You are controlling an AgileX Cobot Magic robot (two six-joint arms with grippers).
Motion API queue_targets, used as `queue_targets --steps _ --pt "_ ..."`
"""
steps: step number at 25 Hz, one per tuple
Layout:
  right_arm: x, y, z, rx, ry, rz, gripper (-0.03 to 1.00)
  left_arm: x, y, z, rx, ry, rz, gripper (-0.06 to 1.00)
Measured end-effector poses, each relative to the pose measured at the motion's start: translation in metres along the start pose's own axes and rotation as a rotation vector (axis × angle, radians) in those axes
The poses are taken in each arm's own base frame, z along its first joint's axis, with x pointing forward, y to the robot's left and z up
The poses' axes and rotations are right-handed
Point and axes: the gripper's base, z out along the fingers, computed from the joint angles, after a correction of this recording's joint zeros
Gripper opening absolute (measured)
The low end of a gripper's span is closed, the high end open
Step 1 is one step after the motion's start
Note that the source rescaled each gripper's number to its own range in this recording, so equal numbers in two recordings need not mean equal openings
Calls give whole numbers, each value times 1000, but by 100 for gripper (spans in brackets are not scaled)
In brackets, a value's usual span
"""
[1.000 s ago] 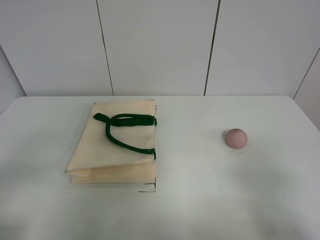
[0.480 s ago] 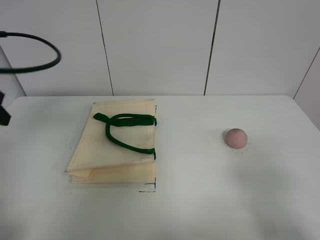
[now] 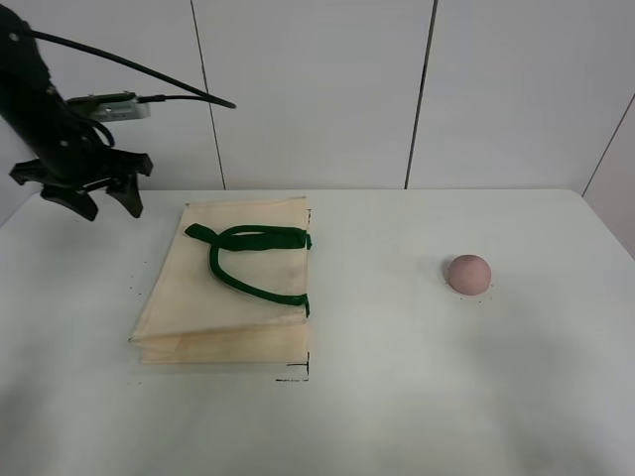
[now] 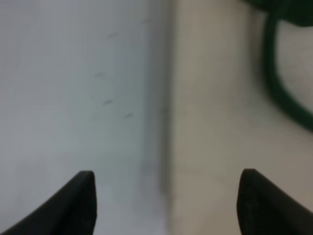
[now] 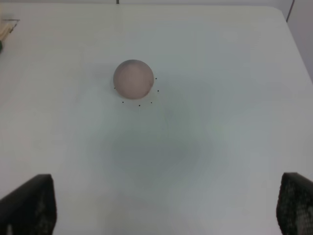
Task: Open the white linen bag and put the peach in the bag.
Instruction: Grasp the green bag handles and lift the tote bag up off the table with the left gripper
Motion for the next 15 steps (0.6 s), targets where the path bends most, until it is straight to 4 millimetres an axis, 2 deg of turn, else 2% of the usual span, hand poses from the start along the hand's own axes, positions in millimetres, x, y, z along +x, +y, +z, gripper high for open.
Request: queue_targets --steps 4,8,11,15 --pt "0 0 0 0 0 0 100 -9 -45 24 26 33 31 90" --pt "0 0 0 0 0 0 100 -14 -80 47 39 49 32 90" --pt "0 0 0 0 0 0 100 -19 -93 66 41 58 26 90" --pt "0 0 0 0 0 0 100 -23 -94 95 23 86 17 90"
